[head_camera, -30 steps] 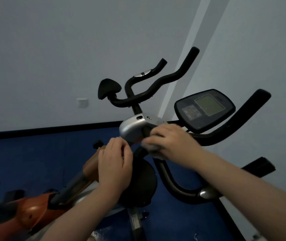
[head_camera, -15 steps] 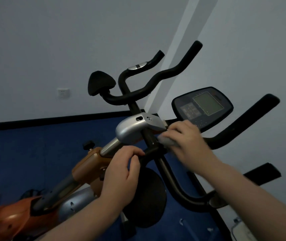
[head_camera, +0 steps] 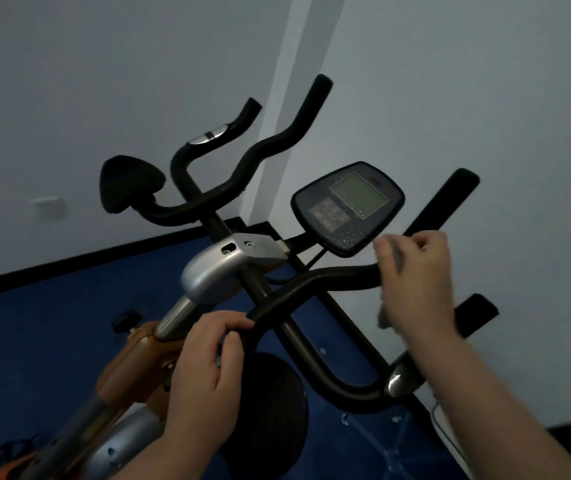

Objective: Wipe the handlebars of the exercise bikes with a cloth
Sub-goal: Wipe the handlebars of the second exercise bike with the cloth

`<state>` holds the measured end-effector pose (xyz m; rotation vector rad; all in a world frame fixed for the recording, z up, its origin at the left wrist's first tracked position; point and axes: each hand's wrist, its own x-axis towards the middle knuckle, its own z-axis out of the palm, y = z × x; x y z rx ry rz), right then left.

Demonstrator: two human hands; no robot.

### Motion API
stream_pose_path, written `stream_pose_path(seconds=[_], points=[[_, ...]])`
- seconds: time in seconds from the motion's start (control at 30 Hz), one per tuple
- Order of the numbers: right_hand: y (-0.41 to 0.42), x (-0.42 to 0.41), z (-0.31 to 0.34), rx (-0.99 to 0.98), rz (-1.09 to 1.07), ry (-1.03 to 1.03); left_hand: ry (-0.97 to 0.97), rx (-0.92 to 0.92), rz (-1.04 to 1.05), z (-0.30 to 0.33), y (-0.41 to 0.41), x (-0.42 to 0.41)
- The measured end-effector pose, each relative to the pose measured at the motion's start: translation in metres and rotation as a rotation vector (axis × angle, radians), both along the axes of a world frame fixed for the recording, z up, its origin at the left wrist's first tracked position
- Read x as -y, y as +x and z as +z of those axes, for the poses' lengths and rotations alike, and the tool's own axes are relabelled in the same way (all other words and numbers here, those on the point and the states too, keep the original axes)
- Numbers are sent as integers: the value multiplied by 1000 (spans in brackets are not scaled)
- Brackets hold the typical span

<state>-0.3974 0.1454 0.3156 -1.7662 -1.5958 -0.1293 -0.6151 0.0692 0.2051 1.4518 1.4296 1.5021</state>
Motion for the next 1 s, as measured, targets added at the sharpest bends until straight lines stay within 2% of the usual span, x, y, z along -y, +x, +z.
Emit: stream_pose_path(seconds=[0.1,0.23,0.33,0.4,0.43,0.5,0.57,0.6,0.7,0.77,0.9,0.93,1.0], points=[[-47,15,-31,53,6,61,8,13,-15,-1,-1,-1],[-41,12,-18,51,222,-46,8,1,-34,0,-1,-1],[-26,6,-7,-32,70,7,6,10,-26,0,-1,-1],[-49,15,-20,-64,-18,22,-6,11,-16,0,-1,0],[-63,22,-29,-70,17,21,-11,12,-13,0,-1,0],[-79,31,-39,-61,219,-53,-20,13,-18,0,-2,0],[-70,25,-30,22,400,-141,-23,24,-27,-1,-3,0],[-60,20,-23,58,400,-123,-25,32,-27,-1,-3,1],[-43,11,-12,19,115,50,-40,70,-13,0,0,2],[-61,21,-26,31,67,48,-50,108,3,0,1,3],[-85,38,-37,45,471,-140,-45,166,-2,-1,0,3],[-78,32,-29,43,492,-153,-47,171,0,-1,0,3],[-60,18,-14,29,361,-66,-56,174,4,0,0,4]])
